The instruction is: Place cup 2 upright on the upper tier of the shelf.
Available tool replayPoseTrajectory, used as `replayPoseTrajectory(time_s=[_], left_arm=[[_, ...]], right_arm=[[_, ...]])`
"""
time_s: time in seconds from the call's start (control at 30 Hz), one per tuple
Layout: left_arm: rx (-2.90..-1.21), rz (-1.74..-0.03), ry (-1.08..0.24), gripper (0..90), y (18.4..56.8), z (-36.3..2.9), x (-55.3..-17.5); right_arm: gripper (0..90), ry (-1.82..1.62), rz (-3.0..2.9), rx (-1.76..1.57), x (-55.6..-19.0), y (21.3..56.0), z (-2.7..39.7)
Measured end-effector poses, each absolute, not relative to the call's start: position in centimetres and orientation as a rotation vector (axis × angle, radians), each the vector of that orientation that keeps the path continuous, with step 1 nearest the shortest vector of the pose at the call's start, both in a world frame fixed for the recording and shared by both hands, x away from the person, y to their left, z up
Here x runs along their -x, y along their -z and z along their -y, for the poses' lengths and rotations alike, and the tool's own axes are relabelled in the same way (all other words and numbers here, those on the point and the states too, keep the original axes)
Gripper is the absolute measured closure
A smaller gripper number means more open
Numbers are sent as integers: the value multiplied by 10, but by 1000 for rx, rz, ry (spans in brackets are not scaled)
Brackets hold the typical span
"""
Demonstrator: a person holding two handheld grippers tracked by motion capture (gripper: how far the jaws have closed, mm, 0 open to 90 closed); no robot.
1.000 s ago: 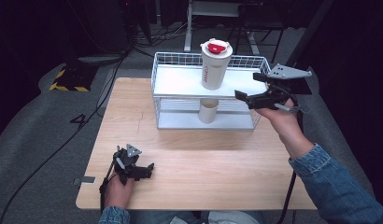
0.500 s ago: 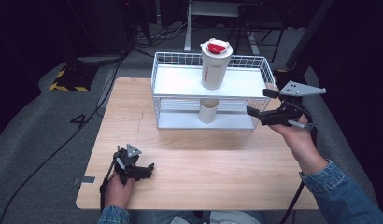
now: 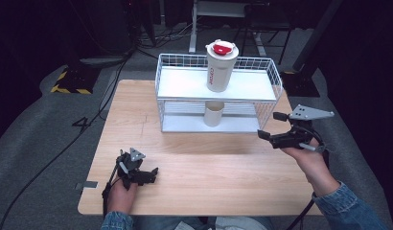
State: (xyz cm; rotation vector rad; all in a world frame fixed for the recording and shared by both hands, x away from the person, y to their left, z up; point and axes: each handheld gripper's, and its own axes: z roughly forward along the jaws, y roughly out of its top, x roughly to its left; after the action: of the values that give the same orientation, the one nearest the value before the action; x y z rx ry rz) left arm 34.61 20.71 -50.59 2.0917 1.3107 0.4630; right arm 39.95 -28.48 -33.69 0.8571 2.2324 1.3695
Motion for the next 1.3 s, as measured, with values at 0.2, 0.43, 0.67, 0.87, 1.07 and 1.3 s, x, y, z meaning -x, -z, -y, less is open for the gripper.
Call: replayPoseTrajectory(time_s=[0.2,0.43,0.67,0.87,1.07,1.3], left_arm=[[-2092,-1311,-463,0,506,-207,-346],[-2092,-1311,-463,0,506,-207,-346],[-2092,-1310,-463,0,506,-207,-346],[-2092,-1311,-463,0,506,-207,-346],[-2092,-1311,-463,0,506,-207,-346],[-2092,-1310,-463,0,506,-207,-346]], right_arm=[[56,-1327,-2285,-918,-397,361,294],[57,-1289,-2300,-949,-393,381,302],[63,-1244,-2319,-956,-386,412,307],[63,-1239,-2308,-974,-381,431,311],[64,-1190,-2294,-979,-376,453,313],[64,-1150,-2269,-1013,-371,481,310]])
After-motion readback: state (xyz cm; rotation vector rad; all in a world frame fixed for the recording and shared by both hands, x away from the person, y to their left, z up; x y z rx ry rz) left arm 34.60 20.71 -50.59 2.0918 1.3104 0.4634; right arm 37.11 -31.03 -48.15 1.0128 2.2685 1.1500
